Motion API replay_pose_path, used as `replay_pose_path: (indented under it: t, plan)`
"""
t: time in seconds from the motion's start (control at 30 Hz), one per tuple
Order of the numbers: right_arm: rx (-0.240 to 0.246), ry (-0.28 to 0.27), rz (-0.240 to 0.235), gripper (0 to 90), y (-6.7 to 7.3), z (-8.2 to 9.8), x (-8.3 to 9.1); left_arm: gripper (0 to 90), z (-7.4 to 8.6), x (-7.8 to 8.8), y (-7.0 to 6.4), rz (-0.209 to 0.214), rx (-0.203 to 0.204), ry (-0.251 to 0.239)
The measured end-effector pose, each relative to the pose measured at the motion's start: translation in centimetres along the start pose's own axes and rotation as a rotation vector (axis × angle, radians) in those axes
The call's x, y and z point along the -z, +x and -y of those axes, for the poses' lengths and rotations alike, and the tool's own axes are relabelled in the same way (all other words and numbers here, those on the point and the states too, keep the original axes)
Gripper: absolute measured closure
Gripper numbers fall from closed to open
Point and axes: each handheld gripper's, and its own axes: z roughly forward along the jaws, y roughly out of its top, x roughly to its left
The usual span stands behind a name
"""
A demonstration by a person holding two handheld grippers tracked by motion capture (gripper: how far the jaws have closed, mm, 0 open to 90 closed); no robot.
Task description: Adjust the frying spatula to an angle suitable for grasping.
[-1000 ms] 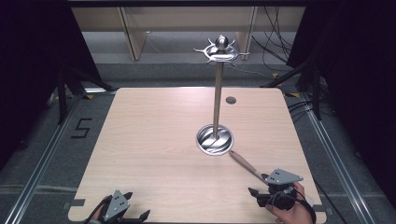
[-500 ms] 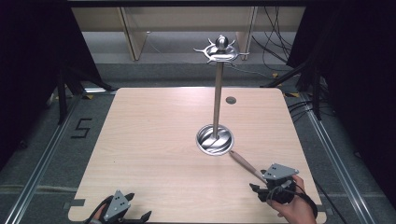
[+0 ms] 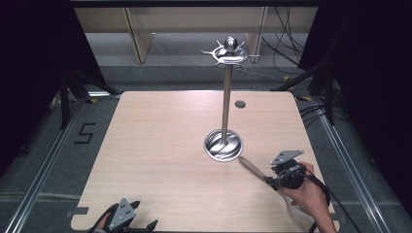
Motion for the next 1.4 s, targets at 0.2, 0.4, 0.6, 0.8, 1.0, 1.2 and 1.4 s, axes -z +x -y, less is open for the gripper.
replay_pose_path:
  t: [0.2,0.4,0.6,0.8,1.0,1.2,1.4]
  plan:
    - [-0.023,0.132,-0.043,56.4,-0.5,-0.9,-1.2,15.3,0.0,0.0,0.0,-0.001,-0.006,0.001]
    - [-0.047,0.196,-0.046,59.1,-1.3,-1.3,-2.8,15.5,0.0,0.0,0.0,-0.004,-0.004,0.001]
    - [0.023,0.248,-0.03,61.7,-1.7,-1.6,-3.7,15.7,0.0,0.0,-0.1,-0.006,-0.002,0.011]
    - [0.029,0.273,-0.053,64.2,-1.6,-1.9,-4.4,16.1,0.1,0.0,-0.3,-0.002,0.008,0.012]
    - [-0.005,0.31,-0.074,65.2,-1.5,-2.0,-4.8,16.1,0.1,0.0,-0.2,-0.002,0.002,0.011]
    - [-0.005,0.331,-0.088,66.4,-1.6,-2.1,-5.3,16.1,0.0,0.0,-0.1,-0.002,-0.03,0.012]
    - [-0.008,0.355,-0.092,68.0,-1.9,-2.1,-5.8,16.1,0.2,-0.2,-0.5,0.012,0.026,-0.004]
